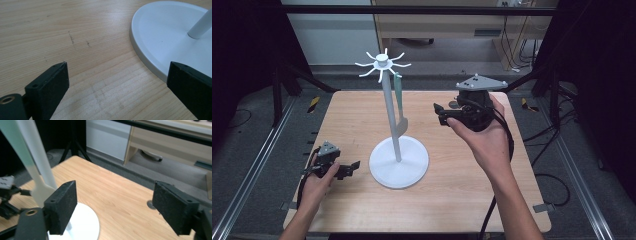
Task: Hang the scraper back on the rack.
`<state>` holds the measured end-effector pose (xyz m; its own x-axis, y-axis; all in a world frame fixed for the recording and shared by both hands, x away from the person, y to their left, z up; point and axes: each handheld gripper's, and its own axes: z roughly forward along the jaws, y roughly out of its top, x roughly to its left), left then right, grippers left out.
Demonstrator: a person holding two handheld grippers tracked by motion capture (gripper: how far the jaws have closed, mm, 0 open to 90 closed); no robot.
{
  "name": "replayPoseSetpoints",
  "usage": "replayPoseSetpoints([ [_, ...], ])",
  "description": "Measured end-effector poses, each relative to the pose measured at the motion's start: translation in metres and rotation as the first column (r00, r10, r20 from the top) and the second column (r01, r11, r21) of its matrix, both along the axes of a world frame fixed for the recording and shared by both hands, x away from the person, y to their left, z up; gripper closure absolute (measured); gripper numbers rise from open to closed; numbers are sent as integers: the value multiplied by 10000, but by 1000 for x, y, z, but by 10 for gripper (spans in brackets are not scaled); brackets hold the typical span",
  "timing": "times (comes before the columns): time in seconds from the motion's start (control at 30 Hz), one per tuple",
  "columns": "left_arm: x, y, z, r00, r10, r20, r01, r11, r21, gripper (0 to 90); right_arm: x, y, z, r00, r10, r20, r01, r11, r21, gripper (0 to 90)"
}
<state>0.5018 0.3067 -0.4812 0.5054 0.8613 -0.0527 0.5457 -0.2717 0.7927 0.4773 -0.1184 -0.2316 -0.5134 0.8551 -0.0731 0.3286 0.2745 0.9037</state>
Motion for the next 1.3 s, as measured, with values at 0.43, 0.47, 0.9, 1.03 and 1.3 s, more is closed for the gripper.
replayPoseSetpoints([
  [0.43, 0, 6, 1, 9996, 268, -10, -268, 9995, -136, 38, 3, -29, -46, 9985, -352, -412, 350, 9994, -44, 155],
  [0.47, 0, 7, 1, 9996, 284, 0, -284, 9995, -138, 38, 3, -31, -50, 9980, -396, -487, 395, 9992, -30, 152],
  [0.9, 0, 6, 1, 9997, 255, 43, -254, 9995, -165, 36, -1, -51, -95, 9924, -957, -770, 935, 9951, -323, 128],
  [1.03, 0, 6, 1, 9997, 259, 54, -258, 9996, -152, 35, -3, -54, -109, 9899, -1027, -973, 996, 9944, -363, 125],
  [1.3, 1, 6, 1, 9997, 221, 64, -220, 9997, -144, 36, -8, -59, -138, 9827, -1240, -1375, 1204, 9921, -338, 103],
])
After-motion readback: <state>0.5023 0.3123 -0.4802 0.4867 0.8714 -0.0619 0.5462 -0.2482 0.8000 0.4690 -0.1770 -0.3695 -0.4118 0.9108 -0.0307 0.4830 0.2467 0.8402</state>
